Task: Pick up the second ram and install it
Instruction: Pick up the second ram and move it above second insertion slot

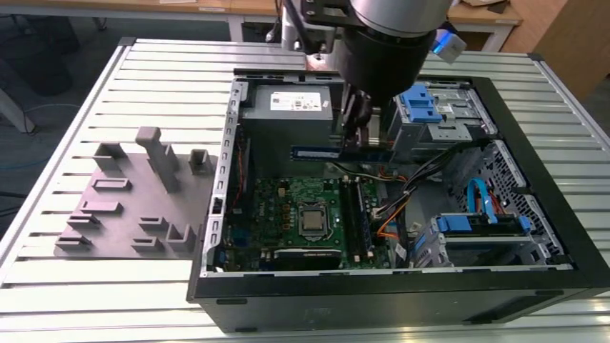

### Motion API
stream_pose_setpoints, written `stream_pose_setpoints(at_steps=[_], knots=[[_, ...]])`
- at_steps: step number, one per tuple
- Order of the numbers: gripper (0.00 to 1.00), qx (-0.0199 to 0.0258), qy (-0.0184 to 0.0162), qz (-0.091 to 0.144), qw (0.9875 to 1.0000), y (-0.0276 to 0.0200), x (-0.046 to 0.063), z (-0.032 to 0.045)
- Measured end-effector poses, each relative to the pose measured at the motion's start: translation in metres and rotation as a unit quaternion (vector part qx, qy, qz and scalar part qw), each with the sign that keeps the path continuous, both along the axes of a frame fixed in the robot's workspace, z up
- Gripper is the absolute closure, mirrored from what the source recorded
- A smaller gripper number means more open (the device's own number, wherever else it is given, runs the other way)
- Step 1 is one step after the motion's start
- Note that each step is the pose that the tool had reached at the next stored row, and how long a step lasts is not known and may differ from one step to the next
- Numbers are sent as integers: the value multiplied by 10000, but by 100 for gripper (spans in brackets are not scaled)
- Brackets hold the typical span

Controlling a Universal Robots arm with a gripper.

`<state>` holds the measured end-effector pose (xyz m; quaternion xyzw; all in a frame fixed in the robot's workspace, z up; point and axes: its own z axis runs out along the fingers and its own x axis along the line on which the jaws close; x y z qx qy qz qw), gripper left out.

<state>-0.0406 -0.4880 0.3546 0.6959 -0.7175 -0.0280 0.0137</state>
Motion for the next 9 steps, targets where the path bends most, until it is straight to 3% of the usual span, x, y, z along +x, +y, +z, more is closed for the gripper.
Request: stream_pose_setpoints(at_steps=[9], knots=[[89,0,9,0,10000,0,256,-89]])
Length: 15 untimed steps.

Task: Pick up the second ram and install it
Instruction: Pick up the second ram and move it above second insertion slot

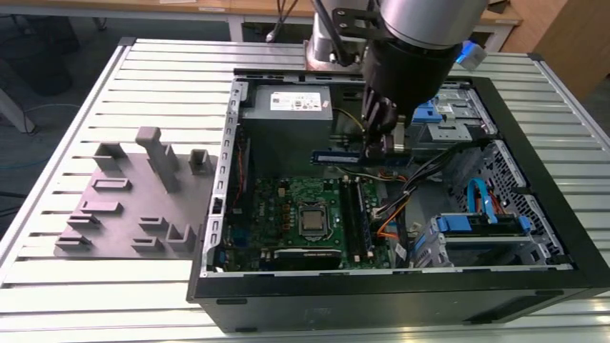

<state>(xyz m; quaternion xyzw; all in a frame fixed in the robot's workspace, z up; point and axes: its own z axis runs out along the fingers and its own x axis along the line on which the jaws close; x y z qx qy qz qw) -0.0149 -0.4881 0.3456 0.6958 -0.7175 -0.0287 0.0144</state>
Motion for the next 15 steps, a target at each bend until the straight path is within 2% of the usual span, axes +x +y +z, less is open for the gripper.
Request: stream_pose_setpoints(at_steps=[6,15], knots=[[89,0,9,0,10000,0,149,-85],[89,0,11,-1,10000,-1,203,-248]])
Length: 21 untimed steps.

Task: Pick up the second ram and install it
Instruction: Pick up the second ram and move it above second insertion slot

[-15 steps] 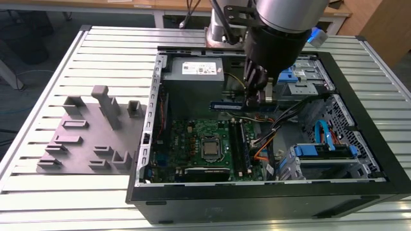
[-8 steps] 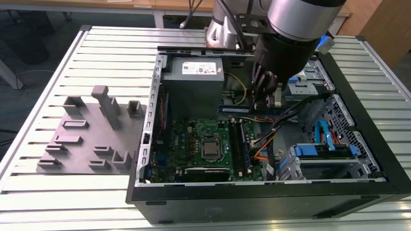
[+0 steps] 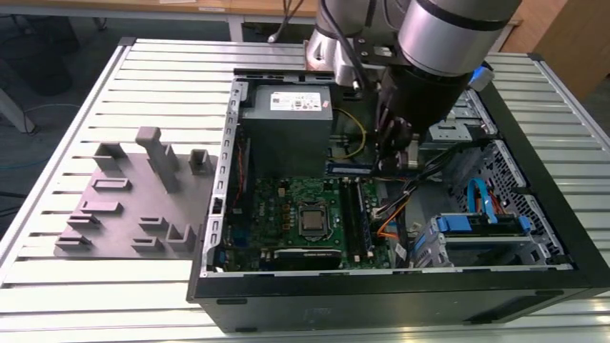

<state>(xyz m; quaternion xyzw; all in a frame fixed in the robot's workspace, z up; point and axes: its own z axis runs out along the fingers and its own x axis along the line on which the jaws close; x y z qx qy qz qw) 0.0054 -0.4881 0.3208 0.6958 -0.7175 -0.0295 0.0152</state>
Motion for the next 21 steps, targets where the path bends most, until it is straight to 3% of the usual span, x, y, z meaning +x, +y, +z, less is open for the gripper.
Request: stream_pose_setpoints(at_steps=[6,21], knots=[[89,0,0,1,10000,-5,-202,-109],[89,0,0,2,10000,-86,-331,-382]])
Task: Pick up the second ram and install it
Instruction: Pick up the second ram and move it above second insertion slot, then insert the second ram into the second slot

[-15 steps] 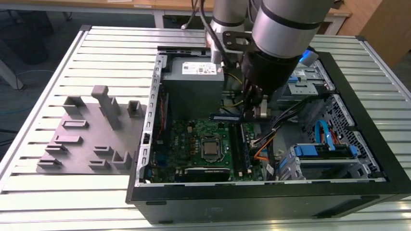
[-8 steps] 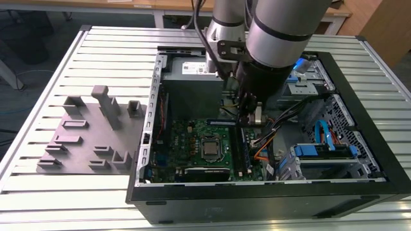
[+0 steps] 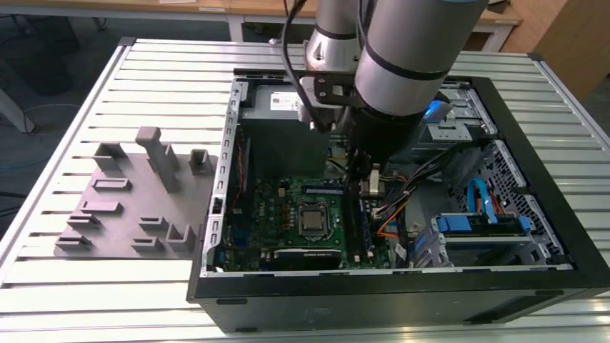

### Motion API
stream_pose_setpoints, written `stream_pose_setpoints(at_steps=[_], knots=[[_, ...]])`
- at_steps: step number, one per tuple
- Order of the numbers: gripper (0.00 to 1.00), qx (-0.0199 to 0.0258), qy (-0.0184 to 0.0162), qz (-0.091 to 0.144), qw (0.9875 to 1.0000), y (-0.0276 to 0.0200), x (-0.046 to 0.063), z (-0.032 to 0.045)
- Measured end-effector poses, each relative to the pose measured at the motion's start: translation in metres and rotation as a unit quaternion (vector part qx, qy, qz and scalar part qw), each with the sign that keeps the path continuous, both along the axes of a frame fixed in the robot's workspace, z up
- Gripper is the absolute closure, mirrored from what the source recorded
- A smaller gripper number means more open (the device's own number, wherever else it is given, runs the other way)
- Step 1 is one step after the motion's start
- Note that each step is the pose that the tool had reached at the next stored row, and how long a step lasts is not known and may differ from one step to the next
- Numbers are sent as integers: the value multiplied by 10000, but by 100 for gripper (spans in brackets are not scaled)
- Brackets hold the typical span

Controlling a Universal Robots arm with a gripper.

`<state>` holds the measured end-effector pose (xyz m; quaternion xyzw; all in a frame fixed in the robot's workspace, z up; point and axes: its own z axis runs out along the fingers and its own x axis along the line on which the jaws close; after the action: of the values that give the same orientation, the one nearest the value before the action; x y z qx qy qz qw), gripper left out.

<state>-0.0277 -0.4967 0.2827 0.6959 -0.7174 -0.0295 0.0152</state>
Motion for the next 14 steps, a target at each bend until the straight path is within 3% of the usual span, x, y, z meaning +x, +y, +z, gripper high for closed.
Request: stream_pose_setpoints(at_steps=[4,14], knots=[[89,1,0,2,10000,-18,-15,-68],[89,0,0,2,10000,-18,-15,-75]])
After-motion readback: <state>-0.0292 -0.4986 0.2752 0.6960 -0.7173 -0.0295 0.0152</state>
